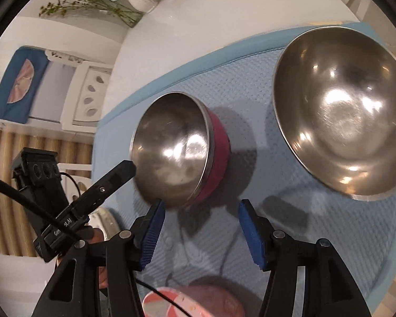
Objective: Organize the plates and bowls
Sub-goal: 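Grasp the rim of the red steel bowl with the right gripper, then lift the red steel bowl and carry it over the pink bowl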
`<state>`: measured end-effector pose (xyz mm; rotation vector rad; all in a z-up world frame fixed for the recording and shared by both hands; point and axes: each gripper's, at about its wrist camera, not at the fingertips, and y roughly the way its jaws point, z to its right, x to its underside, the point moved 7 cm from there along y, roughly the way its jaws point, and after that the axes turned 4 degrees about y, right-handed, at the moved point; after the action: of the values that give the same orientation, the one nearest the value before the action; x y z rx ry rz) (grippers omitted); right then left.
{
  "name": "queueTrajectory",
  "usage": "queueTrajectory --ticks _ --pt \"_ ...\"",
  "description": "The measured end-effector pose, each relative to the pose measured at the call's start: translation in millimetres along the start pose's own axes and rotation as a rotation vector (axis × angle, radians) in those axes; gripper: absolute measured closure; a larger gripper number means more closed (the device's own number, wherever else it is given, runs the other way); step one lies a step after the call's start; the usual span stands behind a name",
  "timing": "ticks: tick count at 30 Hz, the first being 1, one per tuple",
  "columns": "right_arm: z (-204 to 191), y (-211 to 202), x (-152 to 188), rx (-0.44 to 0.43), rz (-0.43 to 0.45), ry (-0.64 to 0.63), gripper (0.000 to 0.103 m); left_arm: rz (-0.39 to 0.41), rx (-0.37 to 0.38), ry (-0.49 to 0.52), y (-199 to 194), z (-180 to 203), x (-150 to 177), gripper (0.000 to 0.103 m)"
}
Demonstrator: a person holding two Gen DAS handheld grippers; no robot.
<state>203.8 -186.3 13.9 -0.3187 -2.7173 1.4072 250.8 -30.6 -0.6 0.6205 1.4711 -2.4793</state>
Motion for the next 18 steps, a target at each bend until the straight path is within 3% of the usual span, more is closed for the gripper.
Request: queueTrajectory --ticks 1,4,6,10,18 --pt "0.6 3.2 -2.4 0.020 0.001 -0.010 0.047 -0.008 0.001 0.007 4.6 1.3 0.6 0.047" --pt "2.8 15.6 -10.3 0.058 0.008 -0.023 0.047 -0.032 0.010 0.016 15.2 2.4 2.0 0.067" --pt "5.9 21.2 -13.9 0.063 0.009 -0.017 0.048 -0.030 -0.001 0.024 18.8 1.4 1.3 0.073" --pt "10.1 28.6 -19.5 0.091 0.022 -0.019 0.073 -0.026 0.005 0.021 23.0 -0.1 -0.1 0.076" --pt "-6.6 15.0 -10.5 0.200 0.053 -0.104 0.075 0.036 -0.047 0.073 -12.4 18.7 2.8 0.076"
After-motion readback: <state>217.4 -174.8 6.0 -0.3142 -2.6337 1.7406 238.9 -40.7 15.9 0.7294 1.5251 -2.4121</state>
